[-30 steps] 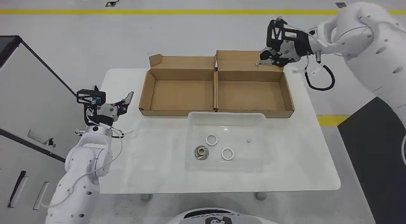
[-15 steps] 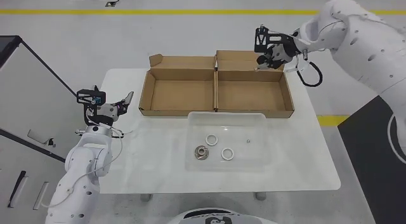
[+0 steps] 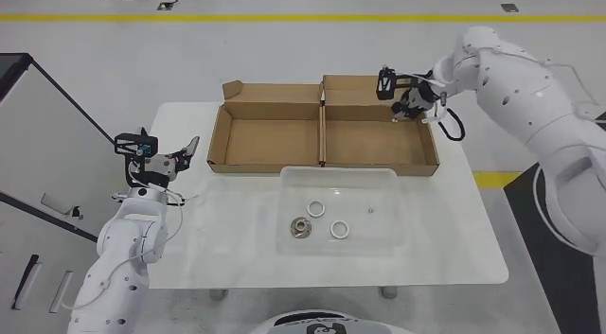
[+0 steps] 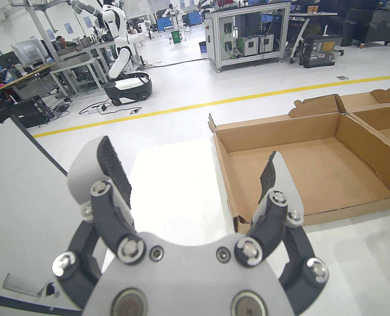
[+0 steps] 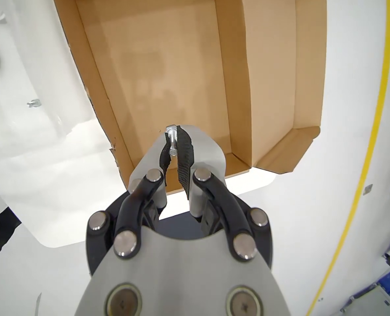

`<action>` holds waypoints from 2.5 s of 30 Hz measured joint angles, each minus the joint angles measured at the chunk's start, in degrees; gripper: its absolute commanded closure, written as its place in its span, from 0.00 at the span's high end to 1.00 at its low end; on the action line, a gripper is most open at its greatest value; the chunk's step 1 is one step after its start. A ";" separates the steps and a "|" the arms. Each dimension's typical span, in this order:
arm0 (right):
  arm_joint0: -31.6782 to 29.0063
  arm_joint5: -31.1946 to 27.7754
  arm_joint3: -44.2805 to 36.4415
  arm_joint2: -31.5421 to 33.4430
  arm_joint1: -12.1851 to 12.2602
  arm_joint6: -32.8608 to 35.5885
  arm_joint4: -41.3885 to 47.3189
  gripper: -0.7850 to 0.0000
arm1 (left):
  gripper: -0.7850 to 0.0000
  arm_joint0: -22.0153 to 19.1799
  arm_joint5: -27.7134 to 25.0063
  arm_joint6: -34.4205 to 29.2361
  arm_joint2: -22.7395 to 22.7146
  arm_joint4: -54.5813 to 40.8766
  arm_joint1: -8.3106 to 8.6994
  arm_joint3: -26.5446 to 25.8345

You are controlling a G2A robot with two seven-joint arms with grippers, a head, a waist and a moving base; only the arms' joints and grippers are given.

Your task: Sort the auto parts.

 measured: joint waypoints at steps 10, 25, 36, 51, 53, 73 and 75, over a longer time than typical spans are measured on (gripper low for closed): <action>-2.47 0.01 7.63 0.00 -3.89 0.01 -3.23 0.00 | 1.00 0.00 0.00 0.00 0.00 0.00 0.00 0.00; -4.59 0.01 13.73 0.00 -7.90 0.01 -5.92 0.00 | 1.00 0.00 0.00 0.00 0.00 0.00 0.00 0.00; -6.56 0.01 17.40 0.00 -9.82 0.00 -5.49 0.00 | 1.00 0.00 0.00 0.00 0.00 0.00 0.00 0.00; -7.24 0.01 21.09 0.00 -11.28 -0.01 -5.75 0.00 | 1.00 0.00 0.00 0.00 0.00 0.00 0.00 0.00; -7.09 0.01 21.25 0.00 -11.42 -0.02 -5.90 0.00 | 1.00 0.00 0.00 0.00 0.00 0.00 0.00 0.00; -6.87 0.01 22.58 0.00 -11.98 -0.01 -4.98 0.00 | 1.00 0.00 0.00 0.00 0.00 0.00 0.00 0.00; -6.87 0.01 22.78 0.00 -12.04 -0.01 -4.60 0.00 | 1.00 0.00 0.00 0.00 0.00 0.00 0.00 0.00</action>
